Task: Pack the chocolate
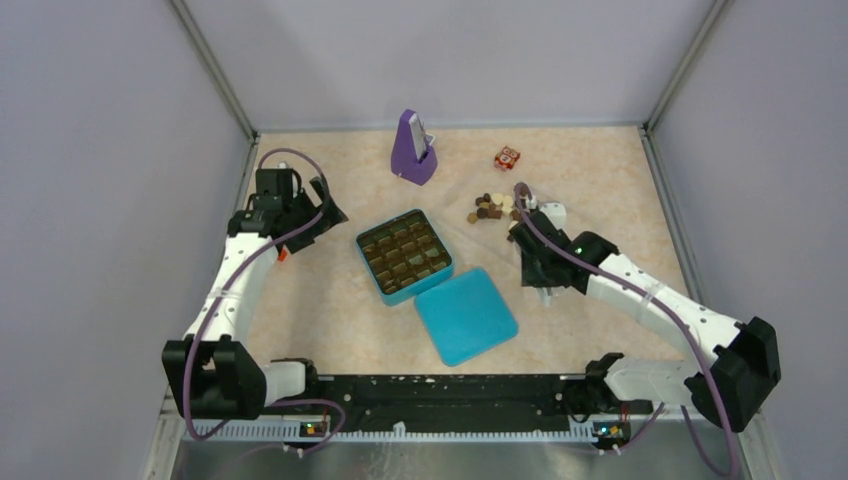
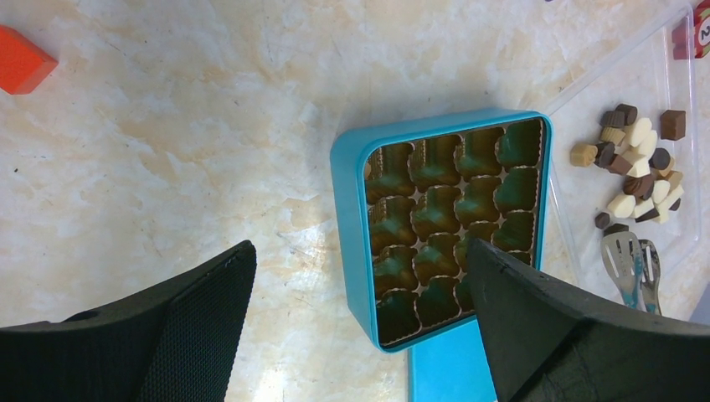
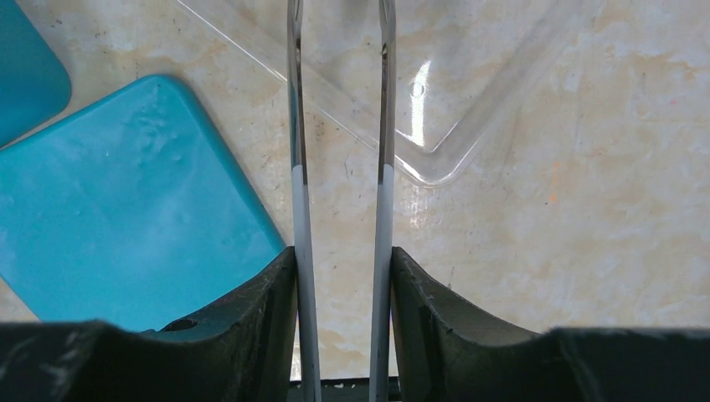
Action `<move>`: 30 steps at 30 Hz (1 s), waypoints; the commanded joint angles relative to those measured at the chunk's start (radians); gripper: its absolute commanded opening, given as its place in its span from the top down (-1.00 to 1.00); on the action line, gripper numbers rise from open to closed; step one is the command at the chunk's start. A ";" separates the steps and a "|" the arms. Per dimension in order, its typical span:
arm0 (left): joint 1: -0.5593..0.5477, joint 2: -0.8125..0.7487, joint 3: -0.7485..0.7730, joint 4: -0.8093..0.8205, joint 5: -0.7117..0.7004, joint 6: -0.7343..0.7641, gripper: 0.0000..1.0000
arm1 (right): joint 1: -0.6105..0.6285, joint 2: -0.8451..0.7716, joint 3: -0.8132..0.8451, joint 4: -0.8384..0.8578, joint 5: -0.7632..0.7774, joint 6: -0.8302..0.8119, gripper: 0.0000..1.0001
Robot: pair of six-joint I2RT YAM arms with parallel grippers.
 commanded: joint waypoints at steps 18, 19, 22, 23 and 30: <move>0.005 -0.022 -0.022 0.050 0.028 0.002 -0.97 | -0.029 0.070 -0.014 0.126 0.034 -0.021 0.17; 0.006 -0.023 -0.022 0.050 0.027 0.002 -0.97 | -0.029 0.069 -0.017 0.129 0.032 -0.021 0.17; 0.007 -0.024 -0.024 0.050 0.025 0.003 -0.98 | -0.029 0.068 -0.019 0.135 0.030 -0.021 0.18; 0.006 -0.024 -0.025 0.052 0.026 0.003 -0.97 | -0.029 0.070 -0.018 0.139 0.028 -0.022 0.18; 0.006 -0.020 -0.030 0.056 0.033 0.003 -0.98 | -0.028 0.078 -0.009 0.185 -0.016 -0.035 0.20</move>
